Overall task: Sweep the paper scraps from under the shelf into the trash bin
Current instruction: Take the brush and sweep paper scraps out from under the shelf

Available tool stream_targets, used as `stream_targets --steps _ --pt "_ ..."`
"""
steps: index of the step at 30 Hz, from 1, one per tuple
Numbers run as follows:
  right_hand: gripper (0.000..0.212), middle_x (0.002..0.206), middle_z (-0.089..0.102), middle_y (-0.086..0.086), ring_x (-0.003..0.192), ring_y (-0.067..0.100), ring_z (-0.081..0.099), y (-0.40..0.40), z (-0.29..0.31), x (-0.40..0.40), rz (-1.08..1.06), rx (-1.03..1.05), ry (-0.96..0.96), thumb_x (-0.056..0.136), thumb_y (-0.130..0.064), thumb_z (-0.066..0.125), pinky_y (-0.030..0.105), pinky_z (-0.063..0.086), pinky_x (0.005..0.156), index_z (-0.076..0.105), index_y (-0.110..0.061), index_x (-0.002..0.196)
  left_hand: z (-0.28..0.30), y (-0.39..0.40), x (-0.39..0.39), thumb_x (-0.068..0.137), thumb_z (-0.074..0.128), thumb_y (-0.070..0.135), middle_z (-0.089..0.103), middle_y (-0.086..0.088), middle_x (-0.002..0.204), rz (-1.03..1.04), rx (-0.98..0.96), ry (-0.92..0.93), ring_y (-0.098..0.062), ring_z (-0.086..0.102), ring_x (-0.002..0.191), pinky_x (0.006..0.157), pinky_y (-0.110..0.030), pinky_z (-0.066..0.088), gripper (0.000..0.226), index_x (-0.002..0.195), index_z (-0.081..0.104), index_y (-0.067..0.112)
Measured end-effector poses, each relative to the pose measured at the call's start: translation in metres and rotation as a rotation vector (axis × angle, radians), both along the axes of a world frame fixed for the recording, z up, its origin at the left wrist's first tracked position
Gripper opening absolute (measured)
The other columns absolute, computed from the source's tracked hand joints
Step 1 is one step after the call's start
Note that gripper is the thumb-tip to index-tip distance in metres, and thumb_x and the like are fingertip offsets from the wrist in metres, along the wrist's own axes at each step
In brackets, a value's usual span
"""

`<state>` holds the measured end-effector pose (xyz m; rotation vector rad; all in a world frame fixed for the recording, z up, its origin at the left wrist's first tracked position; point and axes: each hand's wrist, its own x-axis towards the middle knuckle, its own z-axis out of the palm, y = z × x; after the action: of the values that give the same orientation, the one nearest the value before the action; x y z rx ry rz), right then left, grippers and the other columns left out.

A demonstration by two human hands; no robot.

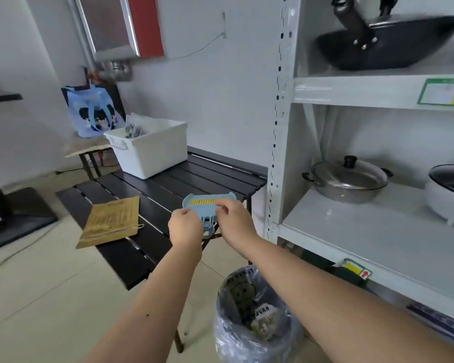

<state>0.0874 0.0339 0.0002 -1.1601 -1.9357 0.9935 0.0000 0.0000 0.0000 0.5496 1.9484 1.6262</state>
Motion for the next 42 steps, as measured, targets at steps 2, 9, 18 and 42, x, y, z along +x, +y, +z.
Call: stream_targets --steps 2,9,18,42 --pt "0.038 0.138 0.050 0.010 0.119 0.027 0.051 0.003 -0.003 -0.005 0.047 0.034 -0.128 0.097 -0.015 0.038 0.030 0.045 0.094 0.055 -0.013 0.131 -0.006 0.006 -0.003 0.097 0.038 0.004 0.045 -0.003 0.070 -0.016 0.001 -0.172 -0.013 0.042 0.058 0.054 -0.026 0.038 0.017 0.096 0.055 0.005" --pt "0.028 0.112 0.058 0.015 0.104 0.035 0.055 0.014 -0.016 -0.021 0.240 0.107 -0.500 0.091 -0.012 0.039 0.045 0.050 0.090 0.058 -0.005 0.109 -0.014 0.018 0.003 0.094 0.035 -0.003 0.061 -0.010 0.086 0.029 0.126 -0.589 -0.021 0.055 0.066 0.058 -0.030 0.046 0.037 0.122 0.057 0.005" --pt "0.032 0.124 0.055 0.016 0.114 0.033 0.043 0.022 -0.007 -0.026 0.261 0.289 -0.940 0.091 -0.018 0.038 0.038 0.033 0.074 0.055 -0.011 0.118 -0.022 0.012 0.009 0.088 0.030 -0.010 0.062 -0.018 0.099 0.013 0.102 -0.616 -0.033 0.055 0.091 0.069 -0.043 0.052 0.042 0.117 0.058 0.001" --pt "0.041 0.123 0.064 0.014 0.108 0.034 0.060 0.000 0.027 0.025 -0.041 0.460 -0.390 0.098 -0.008 0.034 0.043 0.050 0.091 0.050 -0.011 0.135 0.008 0.005 0.023 0.095 0.042 0.011 0.055 -0.013 0.117 0.047 -0.049 -0.444 -0.030 0.049 0.105 0.095 -0.038 0.042 0.034 0.127 0.049 0.004"
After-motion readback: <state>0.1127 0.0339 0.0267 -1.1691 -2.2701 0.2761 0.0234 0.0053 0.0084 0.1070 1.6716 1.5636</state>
